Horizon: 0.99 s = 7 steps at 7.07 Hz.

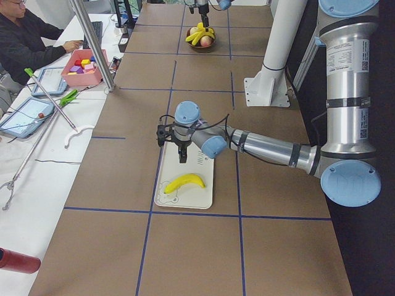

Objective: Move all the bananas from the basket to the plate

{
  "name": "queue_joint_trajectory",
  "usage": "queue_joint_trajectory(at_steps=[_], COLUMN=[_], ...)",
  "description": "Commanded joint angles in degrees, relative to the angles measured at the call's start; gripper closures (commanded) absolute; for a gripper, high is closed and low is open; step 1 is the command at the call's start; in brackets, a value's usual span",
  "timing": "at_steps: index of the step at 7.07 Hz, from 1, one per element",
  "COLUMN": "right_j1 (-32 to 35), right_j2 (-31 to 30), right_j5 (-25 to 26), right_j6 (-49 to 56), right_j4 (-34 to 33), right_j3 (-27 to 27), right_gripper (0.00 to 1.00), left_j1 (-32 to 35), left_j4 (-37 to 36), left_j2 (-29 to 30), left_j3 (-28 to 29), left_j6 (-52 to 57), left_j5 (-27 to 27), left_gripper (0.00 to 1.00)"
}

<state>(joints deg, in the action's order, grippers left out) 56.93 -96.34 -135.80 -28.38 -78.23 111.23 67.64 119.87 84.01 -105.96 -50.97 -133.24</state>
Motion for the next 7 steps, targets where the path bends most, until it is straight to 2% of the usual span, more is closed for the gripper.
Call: queue_joint_trajectory(at_steps=[1, 4, 5, 7], right_j1=[-1.55, -1.56, -1.56, -1.47], right_j2=[0.37, 0.37, 0.37, 0.46], right_j5=[0.27, 0.36, 0.36, 0.27], right_j6=[-0.10, -0.10, -0.19, 0.07], right_j4=[0.00, 0.00, 0.00, 0.00], right_j3=[-1.45, -2.07, -2.07, -1.99], right_gripper=[0.00, 0.01, 0.08, 0.41], left_j1=[0.04, 0.04, 0.04, 0.04], left_j4=[0.01, 0.45, 0.54, 0.54], left_j2=[0.01, -0.08, 0.01, 0.01], left_j3=[0.05, -0.04, -0.04, -0.12], left_j6=[0.00, -0.27, -0.27, -0.27], left_j5=[0.00, -0.18, -0.18, -0.18], left_gripper=[0.00, 0.00, 0.00, 0.00])
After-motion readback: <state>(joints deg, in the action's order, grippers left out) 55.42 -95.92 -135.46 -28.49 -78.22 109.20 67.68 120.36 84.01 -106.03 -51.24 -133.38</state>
